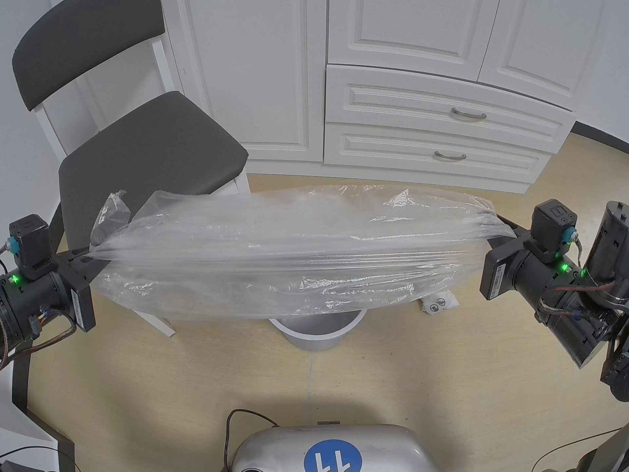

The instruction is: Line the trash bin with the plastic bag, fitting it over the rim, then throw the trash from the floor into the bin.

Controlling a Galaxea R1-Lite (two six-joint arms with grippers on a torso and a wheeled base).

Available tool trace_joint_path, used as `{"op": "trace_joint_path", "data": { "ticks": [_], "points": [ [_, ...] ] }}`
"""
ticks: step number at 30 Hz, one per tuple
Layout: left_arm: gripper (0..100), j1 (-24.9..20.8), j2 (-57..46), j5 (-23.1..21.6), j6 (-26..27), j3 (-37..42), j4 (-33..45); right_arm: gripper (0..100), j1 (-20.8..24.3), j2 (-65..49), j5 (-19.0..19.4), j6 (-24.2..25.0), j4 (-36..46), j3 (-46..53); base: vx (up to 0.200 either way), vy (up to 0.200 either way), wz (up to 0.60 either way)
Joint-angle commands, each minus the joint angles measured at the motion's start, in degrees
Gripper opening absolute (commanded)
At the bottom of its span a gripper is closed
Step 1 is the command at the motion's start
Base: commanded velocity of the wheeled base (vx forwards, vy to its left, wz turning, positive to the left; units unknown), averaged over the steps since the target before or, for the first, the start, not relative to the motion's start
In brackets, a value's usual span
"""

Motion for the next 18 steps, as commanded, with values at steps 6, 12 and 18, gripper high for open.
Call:
{"op": "trace_joint_path", "data": {
  "ticks": [6,12,18],
  "points": [
    [0,0.38,0.18,0.01,-0.01,0.05,-0.01,0,-0.15,0.48,-0.43,-0.06,-0.05,-0.07,0.0,0.0,0.0],
    [0,0.12,0.7,0.01,0.17,0.31,-0.1,0,0.02,0.83,-0.34,-0.06,-0.05,0.02,0.0,0.0,0.0],
    [0,-3.04,3.25,0.1,0.43,0.84,-0.36,0,0.55,2.59,-0.43,-0.06,-0.75,0.46,0.0,0.0,0.0]
  ]
}}
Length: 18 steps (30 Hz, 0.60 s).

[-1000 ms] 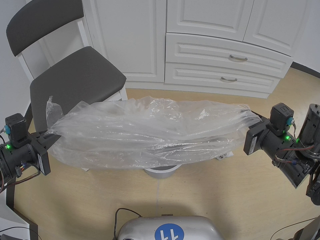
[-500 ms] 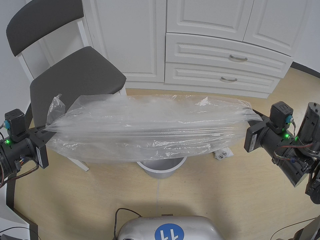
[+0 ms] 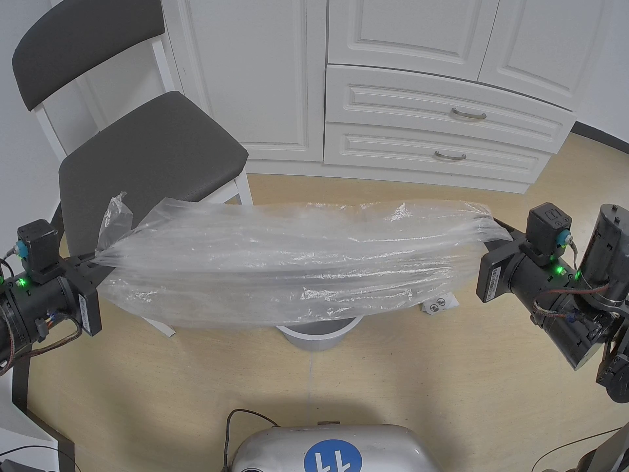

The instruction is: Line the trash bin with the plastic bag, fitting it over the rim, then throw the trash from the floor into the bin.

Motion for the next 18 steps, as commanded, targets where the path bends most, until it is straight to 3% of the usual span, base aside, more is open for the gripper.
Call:
{"op": "trace_joint_path", "data": {
  "ticks": [1,13,18],
  "points": [
    [0,-3.47,2.44,0.03,0.16,0.43,-0.54,0,0.43,1.98,0.01,-0.01,-0.44,0.35,0.0,0.0,0.0],
    [0,-10.24,8.59,0.64,0.08,4.21,-12.85,0,2.54,3.38,0.98,-0.18,-0.61,1.49,0.0,0.0,0.0],
    [0,-13.4,12.37,0.73,-0.45,5.0,-19.53,0,3.95,4.53,2.56,-0.18,-4.3,2.02,0.0,0.0,0.0]
  ]
}}
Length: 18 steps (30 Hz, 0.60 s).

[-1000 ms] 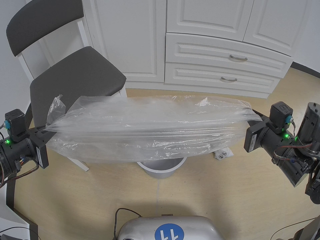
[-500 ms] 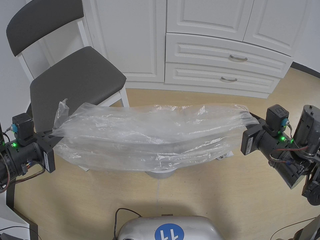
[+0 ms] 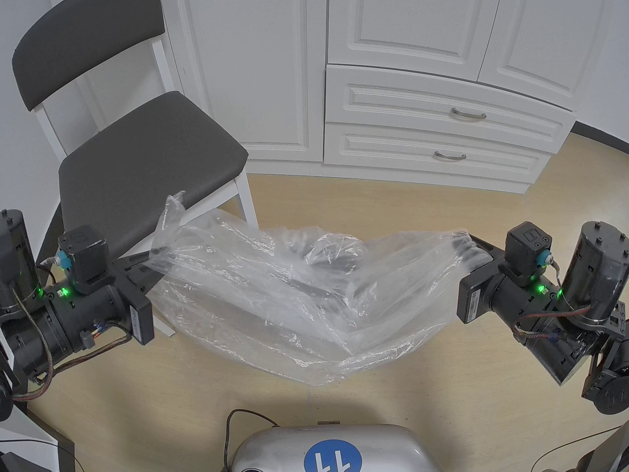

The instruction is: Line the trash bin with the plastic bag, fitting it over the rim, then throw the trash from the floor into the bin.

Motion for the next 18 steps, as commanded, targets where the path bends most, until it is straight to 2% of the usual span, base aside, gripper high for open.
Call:
{"op": "trace_joint_path", "data": {
  "ticks": [1,3,6,9,13,18],
  "points": [
    [0,-2.89,5.37,0.07,-0.34,1.37,-4.63,0,1.58,1.92,1.55,-0.04,-3.63,0.8,0.0,0.0,0.0],
    [0,-3.33,6.6,0.07,-0.61,1.9,-7.09,0,1.66,2.44,2.16,-0.13,-5.21,1.15,0.0,0.0,0.0],
    [0,-5.17,10.91,0.16,-1.22,3.83,-15.35,0,2.89,4.2,3.57,-0.21,-9.25,1.94,0.0,0.0,0.0],
    [0,-6.84,13.1,2.01,-1.31,4.62,-19.92,0,3.77,5.26,4.01,-0.13,-11.27,1.94,0.0,0.0,0.0],
    [0,-8.78,15.83,4.47,-1.49,4.8,-23.35,0,4.65,7.28,4.01,-0.04,-14.17,1.67,0.0,0.0,0.0],
    [0,-11.24,18.9,4.55,-3.77,4.62,-28.27,0,6.06,11.41,4.01,-0.21,-20.24,1.59,0.0,0.0,0.0]
  ]
}}
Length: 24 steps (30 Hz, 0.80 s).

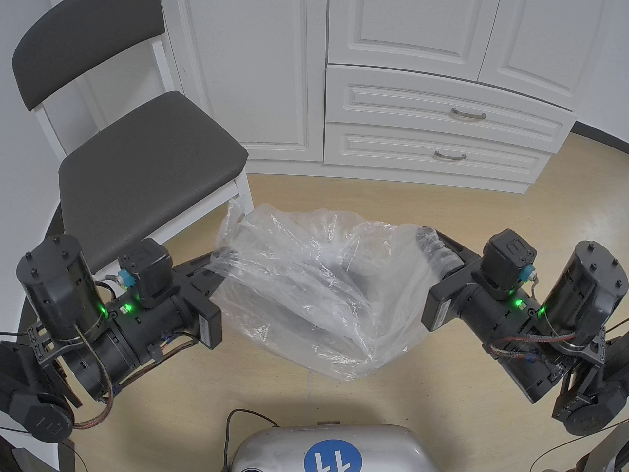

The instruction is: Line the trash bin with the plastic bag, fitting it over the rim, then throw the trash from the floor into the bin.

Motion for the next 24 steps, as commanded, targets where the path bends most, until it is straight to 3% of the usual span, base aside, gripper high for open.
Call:
{"op": "trace_joint_path", "data": {
  "ticks": [1,6,11,24],
  "points": [
    [0,-2.87,5.29,0.22,-2.09,-0.05,-3.84,0,1.55,5.4,0.04,-0.14,-3.82,-0.21,0.0,0.0,0.0],
    [0,-4.89,10.03,1.09,-3.94,-0.4,-12.45,0,1.9,9.0,0.04,-0.23,-8.48,-0.47,0.0,0.0,0.0],
    [0,-7.7,19.79,7.95,-3.76,-2.16,-26.07,0,2.7,11.46,0.04,-0.23,-11.47,-0.65,0.0,0.0,0.0],
    [0,-9.37,20.84,9.0,-3.85,-3.04,-25.81,0,3.22,17.53,1.97,-0.84,-14.37,-1.97,0.0,0.0,0.0]
  ]
}}
